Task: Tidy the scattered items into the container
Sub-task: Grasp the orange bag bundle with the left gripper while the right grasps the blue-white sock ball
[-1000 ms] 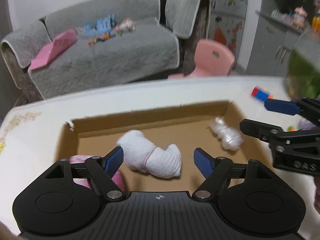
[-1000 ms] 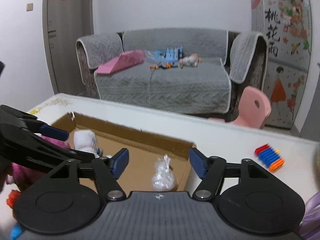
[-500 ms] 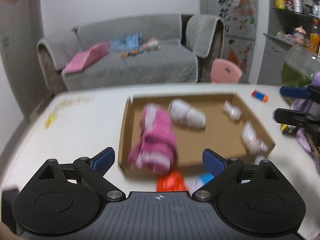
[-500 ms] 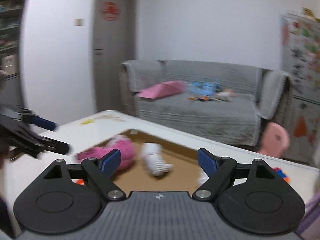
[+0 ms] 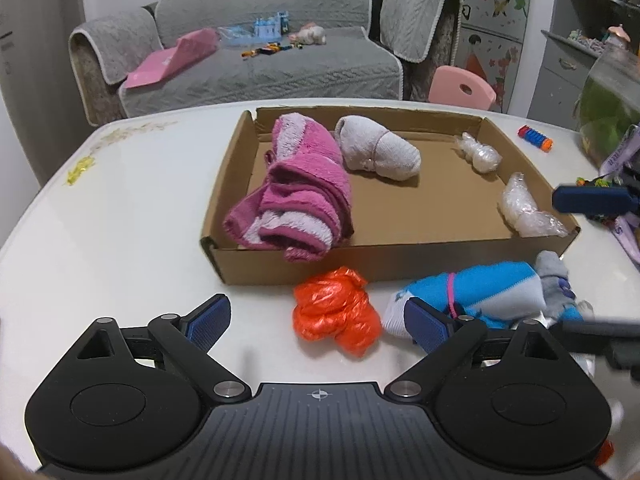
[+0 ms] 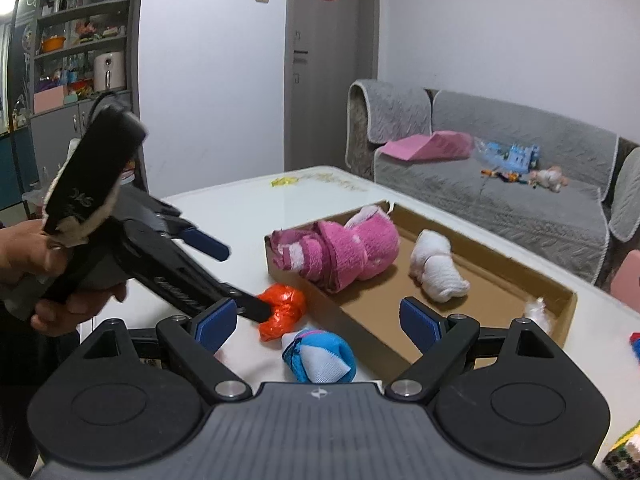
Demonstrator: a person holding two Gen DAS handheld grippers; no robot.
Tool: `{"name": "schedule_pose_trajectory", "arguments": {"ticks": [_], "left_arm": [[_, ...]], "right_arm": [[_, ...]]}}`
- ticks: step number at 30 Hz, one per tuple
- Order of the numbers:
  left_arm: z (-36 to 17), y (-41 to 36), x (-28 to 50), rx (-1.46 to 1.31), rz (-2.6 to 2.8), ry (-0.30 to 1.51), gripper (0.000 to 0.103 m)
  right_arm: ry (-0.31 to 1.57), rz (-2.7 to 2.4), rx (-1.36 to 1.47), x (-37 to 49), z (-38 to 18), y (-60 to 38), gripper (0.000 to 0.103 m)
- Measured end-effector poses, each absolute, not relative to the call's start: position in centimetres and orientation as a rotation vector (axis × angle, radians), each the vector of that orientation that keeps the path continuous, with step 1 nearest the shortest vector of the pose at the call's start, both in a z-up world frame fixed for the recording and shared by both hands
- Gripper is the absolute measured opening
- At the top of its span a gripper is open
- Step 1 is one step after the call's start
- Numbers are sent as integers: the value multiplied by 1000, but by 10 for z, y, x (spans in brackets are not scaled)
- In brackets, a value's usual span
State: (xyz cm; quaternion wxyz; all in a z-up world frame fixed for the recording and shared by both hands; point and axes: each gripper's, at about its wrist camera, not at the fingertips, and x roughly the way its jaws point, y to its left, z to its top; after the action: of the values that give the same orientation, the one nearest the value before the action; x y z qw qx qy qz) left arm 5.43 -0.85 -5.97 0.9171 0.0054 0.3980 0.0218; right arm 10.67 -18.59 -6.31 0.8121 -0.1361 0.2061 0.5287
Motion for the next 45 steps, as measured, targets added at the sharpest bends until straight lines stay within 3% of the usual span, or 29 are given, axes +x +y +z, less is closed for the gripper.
{"name": "schedule_pose_trajectory", "arguments": {"ticks": [12,17,25,29,32,38,45], "left_arm": [[-83,-4,78,-9,90,868,95],[-91,2,82,-10,106,886,92],[-94,6,82,-6,117,879,91],[-94,8,82,-13,116,873,90],[-94,6,82,2,109,861,86],[-91,-2,80,39,88,828,60],[-88,-9,71,88,100,813,59]], "right_arm": [[522,1134,-310,99,-87,-186,84],[547,1146,-346,98,-94,-178,71],[573,1147,-367,100,-100,-165,69],[596,1140,-378,102,-104,-159,60],[613,1129,-393,103,-108,-156,58],[609,1117,-381,103,-108,-160,45],[572,1128,-351,101,-94,-170,41]]}}
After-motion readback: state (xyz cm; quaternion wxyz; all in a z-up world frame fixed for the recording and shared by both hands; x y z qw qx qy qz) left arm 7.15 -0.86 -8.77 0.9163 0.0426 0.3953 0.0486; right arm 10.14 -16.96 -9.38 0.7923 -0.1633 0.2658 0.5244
